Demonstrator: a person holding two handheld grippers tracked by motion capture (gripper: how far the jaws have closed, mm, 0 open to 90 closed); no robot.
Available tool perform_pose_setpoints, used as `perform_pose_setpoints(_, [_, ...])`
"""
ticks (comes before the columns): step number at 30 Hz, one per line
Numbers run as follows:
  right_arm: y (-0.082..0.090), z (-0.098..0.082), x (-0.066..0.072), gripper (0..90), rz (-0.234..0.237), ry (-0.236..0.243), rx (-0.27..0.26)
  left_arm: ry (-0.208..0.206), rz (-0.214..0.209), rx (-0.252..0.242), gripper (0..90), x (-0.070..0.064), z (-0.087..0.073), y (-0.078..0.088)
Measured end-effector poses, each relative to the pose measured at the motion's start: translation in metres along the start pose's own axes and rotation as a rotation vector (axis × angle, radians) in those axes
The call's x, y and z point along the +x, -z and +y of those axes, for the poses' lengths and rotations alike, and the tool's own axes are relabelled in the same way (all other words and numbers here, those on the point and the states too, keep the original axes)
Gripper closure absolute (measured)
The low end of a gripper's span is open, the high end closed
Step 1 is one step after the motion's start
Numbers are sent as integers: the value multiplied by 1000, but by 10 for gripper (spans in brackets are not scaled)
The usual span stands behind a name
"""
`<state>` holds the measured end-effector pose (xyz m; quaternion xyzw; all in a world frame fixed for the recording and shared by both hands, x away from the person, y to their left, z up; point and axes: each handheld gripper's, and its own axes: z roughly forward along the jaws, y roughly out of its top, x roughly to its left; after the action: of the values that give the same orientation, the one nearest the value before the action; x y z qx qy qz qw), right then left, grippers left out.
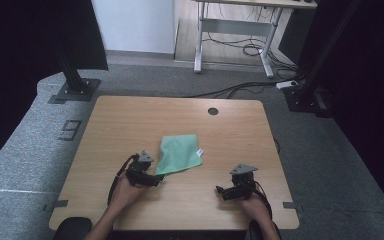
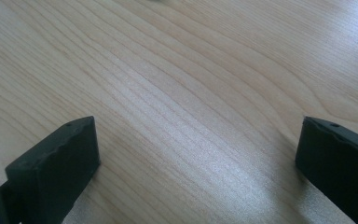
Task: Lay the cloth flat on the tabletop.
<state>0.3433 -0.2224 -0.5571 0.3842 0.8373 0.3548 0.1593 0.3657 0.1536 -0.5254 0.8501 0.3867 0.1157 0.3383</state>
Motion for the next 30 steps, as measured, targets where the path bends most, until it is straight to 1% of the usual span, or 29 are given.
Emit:
perform_pose_setpoints(4, [0,0,0,0,0,0,0,-46,-15,-46,232,-9,23,11])
perform_pose_setpoints(5, [0,0,0,0,0,0,0,-70,-30,-63,249,-16,38,10])
perform_pose_setpoints(6, [0,0,0,0,0,0,0,-86,-44,-68,260,-19,45,8])
perform_pose_setpoints(7, [0,0,0,0,0,0,0,-86,-44,-68,277,-19,45,8])
perform_pose_setpoints(8, [0,0,0,0,0,0,0,-99,-60,-71,277,-23,51,5])
perform_pose_setpoints(10, [0,0,0,0,0,0,0,-132,-68,-65,302,-30,63,-4])
perform_pose_setpoints(11, [0,0,0,0,-1,0,0,-149,-83,-58,344,-36,74,-14])
perform_pose_setpoints(12, [0,0,0,0,-1,0,0,-149,-83,-58,360,-36,74,-14])
perform_pose_setpoints(13, [0,0,0,0,-1,0,0,-156,-98,-51,378,-41,83,-25])
perform_pose_setpoints(14, [0,0,0,0,0,0,0,-156,-98,-51,397,-41,83,-25])
perform_pose_setpoints(15, [0,0,0,0,0,0,0,-167,-107,-46,412,-45,90,-35])
perform_pose_setpoints(16, [0,0,0,0,0,0,0,-167,-107,-46,427,-45,90,-35])
perform_pose_setpoints(18, [0,0,0,0,0,1,0,-174,-119,-40,438,-50,96,-45])
perform_pose_setpoints(19, [0,0,0,0,-1,2,-1,-181,-118,-33,451,-53,100,-51])
perform_pose_setpoints(21, [0,0,0,0,0,2,0,-183,-125,-26,479,-57,104,-58])
perform_pose_setpoints(22, [0,0,0,0,0,1,0,-193,-124,-20,492,-59,107,-63])
perform_pose_setpoints(23, [0,0,0,0,0,3,-1,-197,-128,-7,518,-63,110,-71])
perform_pose_setpoints(24, [0,0,0,0,0,2,-1,-205,-122,3,524,-65,111,-75])
perform_pose_setpoints(25, [0,0,0,0,0,3,-1,-205,-122,3,530,-65,111,-75])
perform_pose_setpoints(26, [0,0,0,0,0,3,-1,-206,-119,13,530,-67,112,-80])
perform_pose_setpoints(27, [0,0,0,0,0,2,-1,-209,-120,31,537,-69,112,-87])
perform_pose_setpoints(28, [0,0,0,0,0,2,-1,-209,-120,31,538,-69,112,-87])
perform_pose_setpoints(29, [0,0,0,0,0,2,-1,-213,-112,50,540,-71,111,-95])
perform_pose_setpoints(30, [0,0,0,0,0,2,-1,-213,-112,50,541,-71,111,-95])
